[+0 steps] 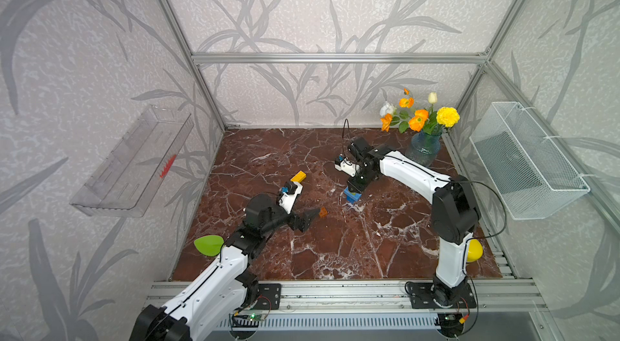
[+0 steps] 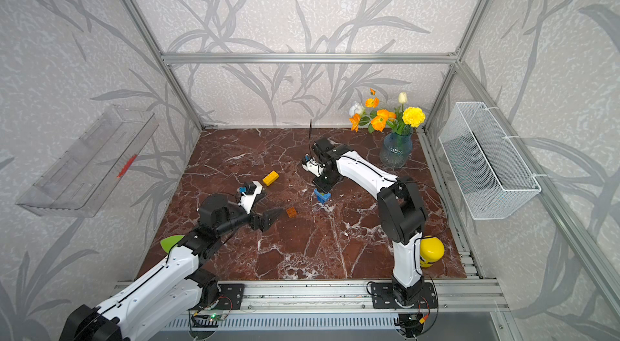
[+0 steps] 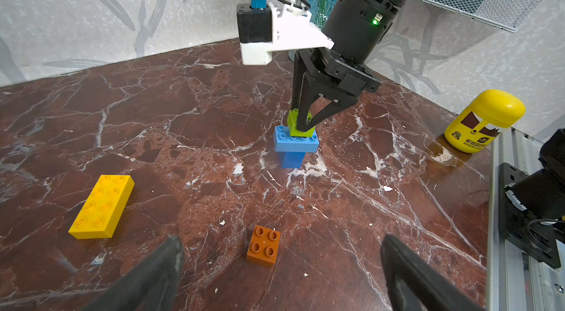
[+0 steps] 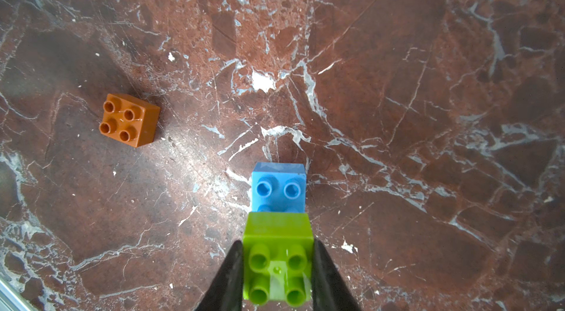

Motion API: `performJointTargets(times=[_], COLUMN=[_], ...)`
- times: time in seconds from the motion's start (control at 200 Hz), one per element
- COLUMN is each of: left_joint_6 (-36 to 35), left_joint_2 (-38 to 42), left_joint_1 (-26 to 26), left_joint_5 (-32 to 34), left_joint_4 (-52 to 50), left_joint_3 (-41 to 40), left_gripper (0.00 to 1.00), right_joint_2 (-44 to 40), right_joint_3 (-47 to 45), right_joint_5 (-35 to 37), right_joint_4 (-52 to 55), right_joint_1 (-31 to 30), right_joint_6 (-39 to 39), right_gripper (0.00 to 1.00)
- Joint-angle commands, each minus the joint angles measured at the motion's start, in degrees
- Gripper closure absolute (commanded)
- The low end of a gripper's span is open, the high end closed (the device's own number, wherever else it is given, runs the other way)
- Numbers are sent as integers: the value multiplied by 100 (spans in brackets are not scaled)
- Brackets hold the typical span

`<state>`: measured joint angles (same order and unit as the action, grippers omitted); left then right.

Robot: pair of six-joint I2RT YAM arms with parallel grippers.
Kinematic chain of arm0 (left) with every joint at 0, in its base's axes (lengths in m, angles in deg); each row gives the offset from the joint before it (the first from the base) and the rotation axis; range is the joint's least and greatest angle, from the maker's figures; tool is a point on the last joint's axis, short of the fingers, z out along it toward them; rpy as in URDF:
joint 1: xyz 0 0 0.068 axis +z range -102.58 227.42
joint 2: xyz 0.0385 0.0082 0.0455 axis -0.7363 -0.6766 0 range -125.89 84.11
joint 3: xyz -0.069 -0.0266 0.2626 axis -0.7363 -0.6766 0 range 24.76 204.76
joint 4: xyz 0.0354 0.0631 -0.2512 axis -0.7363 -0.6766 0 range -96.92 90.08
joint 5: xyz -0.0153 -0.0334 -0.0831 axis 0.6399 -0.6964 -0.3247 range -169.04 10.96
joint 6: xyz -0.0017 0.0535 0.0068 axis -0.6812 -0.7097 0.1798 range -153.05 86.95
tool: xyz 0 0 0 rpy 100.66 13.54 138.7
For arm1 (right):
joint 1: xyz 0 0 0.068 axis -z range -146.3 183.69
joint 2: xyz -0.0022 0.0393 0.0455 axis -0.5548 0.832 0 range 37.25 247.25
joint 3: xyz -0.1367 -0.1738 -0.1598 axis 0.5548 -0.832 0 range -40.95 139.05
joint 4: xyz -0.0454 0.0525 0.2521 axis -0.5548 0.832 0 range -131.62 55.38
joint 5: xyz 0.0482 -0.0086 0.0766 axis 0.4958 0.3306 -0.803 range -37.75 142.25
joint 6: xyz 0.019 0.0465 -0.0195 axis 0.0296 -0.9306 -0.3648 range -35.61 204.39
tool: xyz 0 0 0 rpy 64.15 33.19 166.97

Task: Assemble the letter f with lego
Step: Assemble the lego brick with the lego brick.

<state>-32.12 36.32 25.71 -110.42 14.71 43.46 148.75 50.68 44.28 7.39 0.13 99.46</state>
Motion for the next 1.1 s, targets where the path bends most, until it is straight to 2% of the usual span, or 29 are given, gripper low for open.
performJointTargets(times=[0.0,1.095], left_joint_6=[-110,-110], left_joint_2=[-7,-2], left_joint_1=[-26,-35], left_joint_5=[35,42], left_joint_4=[9,11], left_joint_3=[161,161], left_gripper=[1,1], right_joint_2=[-32,195], right_joint_3=[-63,-23], right_joint_5=[23,43], right_joint_4=[-33,8], right_joint_1=[17,12], right_joint_6=[3,-12], right_gripper=[72,73])
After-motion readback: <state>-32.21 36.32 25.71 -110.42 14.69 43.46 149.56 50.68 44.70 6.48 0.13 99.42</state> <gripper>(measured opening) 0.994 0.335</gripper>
